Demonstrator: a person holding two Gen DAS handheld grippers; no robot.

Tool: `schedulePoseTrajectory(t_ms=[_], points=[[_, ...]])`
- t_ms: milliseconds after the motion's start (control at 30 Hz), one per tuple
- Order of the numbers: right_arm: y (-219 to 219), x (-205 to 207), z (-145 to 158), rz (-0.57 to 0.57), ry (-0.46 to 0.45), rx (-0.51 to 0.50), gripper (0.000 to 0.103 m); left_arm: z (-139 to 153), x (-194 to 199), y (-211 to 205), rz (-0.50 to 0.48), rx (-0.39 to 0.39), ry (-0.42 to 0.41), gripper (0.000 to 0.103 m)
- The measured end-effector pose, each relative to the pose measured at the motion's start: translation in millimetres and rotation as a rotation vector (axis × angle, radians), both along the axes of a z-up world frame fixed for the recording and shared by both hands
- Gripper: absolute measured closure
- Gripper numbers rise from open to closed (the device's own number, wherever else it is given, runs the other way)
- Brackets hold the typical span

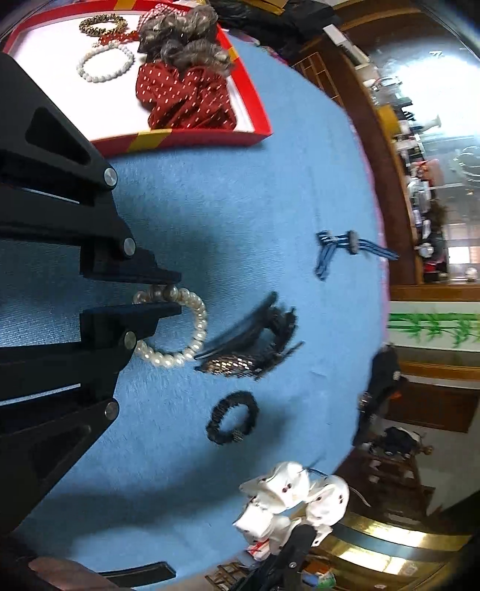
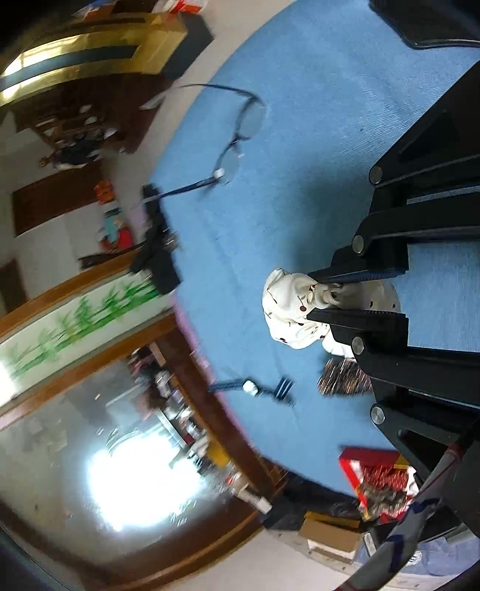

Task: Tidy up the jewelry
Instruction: 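Grasp the pearl bracelet with the left gripper while the right grasps the white polka-dot scrunchie, then lower the scrunchie into the box with the right gripper while the left lowers the pearl bracelet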

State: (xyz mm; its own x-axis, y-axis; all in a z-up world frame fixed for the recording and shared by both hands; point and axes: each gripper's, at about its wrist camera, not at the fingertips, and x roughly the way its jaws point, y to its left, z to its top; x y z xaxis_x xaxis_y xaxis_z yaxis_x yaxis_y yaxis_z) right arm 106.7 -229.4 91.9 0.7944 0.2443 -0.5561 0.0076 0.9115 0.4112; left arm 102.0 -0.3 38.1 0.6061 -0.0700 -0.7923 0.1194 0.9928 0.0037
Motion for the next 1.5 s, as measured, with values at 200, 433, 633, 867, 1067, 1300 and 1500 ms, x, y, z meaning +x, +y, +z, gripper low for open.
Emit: schedulePoseTrajectory(t_ms=[200,433,633,867,1067,1300,1500], points=[[28.5,-1.0,2.6,0.079,-0.033,-0.07,0.09,10.6,-6.3,-2.4,-0.029,0.007,-0.045,0.094],[40.0,-0.3,-3.1,0.12,-0.02,-0.091,0.089,20.4,-11.6,3.1,-0.029,-0.017,-0.068,0.094],[44.1,-0.4,-8.0,0.147,0.002,-0.074,0.089,22.2,-12.5,2.0,-0.031,-0.015,-0.069,0.094],[53.3,-4.7,-6.5,0.172,-0.013,-0.086,0.089,23.1,-11.9,0.9,-0.03,-0.016,-0.074,0.094],[58.3,-7.1,-7.2,0.178,-0.021,-0.099,0.089,43.5,-23.8,6.7,-0.023,-0.056,-0.105,0.094],[69.3,-22.7,-0.9,0.198,-0.054,-0.098,0.089,59.7,-50.3,29.0,0.002,-0.088,-0.119,0.094],[100.2,-49.9,0.1,0.304,-0.035,-0.003,0.089,70.8,-74.6,68.8,0.068,-0.086,-0.138,0.094]])
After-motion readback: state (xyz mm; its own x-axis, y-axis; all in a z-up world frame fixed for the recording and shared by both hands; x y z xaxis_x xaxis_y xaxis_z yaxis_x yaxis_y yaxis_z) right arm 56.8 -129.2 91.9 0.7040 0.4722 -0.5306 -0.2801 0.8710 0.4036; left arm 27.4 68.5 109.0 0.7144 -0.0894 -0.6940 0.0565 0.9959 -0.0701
